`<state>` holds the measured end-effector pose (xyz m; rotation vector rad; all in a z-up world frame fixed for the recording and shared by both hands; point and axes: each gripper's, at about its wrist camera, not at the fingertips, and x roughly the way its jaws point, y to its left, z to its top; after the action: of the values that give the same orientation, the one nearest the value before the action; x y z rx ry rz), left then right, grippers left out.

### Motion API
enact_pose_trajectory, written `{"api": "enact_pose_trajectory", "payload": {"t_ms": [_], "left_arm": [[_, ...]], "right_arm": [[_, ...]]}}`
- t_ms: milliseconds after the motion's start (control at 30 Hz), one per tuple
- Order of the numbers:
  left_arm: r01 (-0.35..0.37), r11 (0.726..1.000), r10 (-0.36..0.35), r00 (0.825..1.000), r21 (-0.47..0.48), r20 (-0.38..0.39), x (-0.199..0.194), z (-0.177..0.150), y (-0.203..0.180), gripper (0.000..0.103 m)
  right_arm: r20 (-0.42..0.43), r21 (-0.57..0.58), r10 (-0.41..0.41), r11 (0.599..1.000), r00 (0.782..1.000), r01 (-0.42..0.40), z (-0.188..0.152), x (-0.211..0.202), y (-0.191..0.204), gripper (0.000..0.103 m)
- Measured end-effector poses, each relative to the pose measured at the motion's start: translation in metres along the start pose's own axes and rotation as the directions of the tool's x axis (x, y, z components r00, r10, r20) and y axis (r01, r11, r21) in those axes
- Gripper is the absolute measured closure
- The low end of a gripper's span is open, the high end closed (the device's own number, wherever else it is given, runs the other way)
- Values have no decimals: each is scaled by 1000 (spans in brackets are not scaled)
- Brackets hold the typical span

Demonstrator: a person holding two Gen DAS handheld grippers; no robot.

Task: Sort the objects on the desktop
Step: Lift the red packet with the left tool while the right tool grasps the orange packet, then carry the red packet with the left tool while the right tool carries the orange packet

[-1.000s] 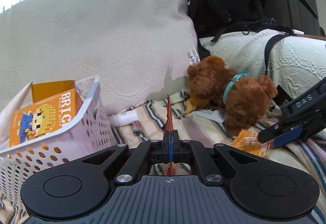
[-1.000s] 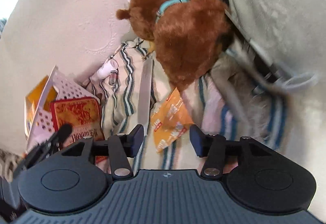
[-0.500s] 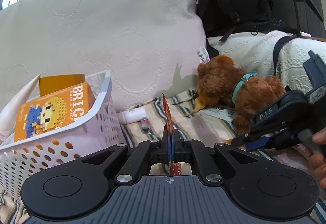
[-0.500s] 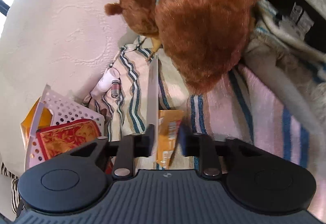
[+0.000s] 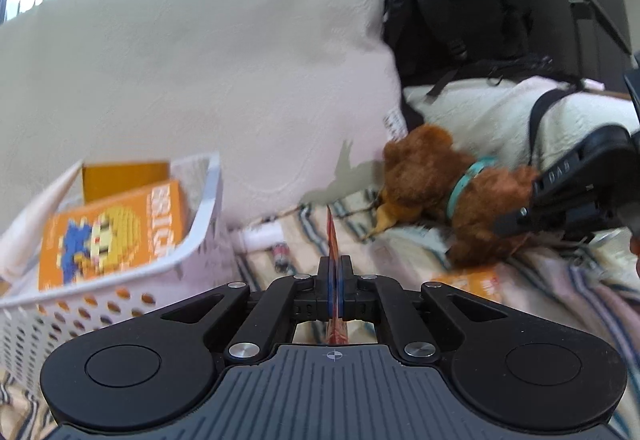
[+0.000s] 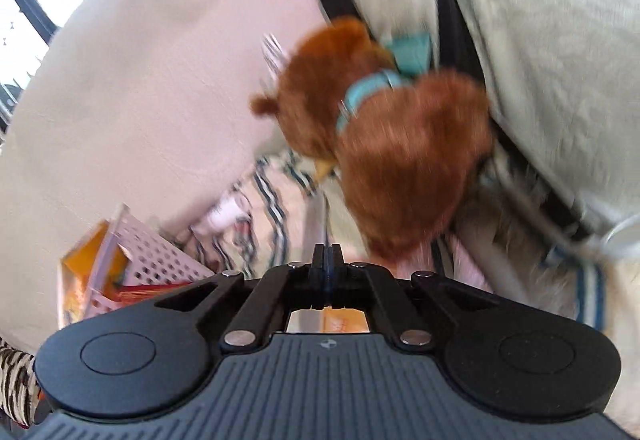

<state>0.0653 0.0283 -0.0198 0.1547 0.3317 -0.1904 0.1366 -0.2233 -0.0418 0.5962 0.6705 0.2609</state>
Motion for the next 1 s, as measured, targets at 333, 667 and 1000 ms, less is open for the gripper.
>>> {"api": "enact_pose_trajectory", "payload": {"t_ms": [333,667,1000], "left_arm": [[-24,1000,21,993,20,119,-40,44,8,103],[84,996,-86,993,-32,-79,-12,-3,-6,75],[125,992,-115,964,29,-239,36,-27,-46,51]], "right_arm": [[-28,-59,-8,998,1000,7,14,-20,32,98],[-166,83,-55,994,985,69,-17,35,-24,51],[-221,118,33,993,975,-7,-16,59,-34,51]]}}
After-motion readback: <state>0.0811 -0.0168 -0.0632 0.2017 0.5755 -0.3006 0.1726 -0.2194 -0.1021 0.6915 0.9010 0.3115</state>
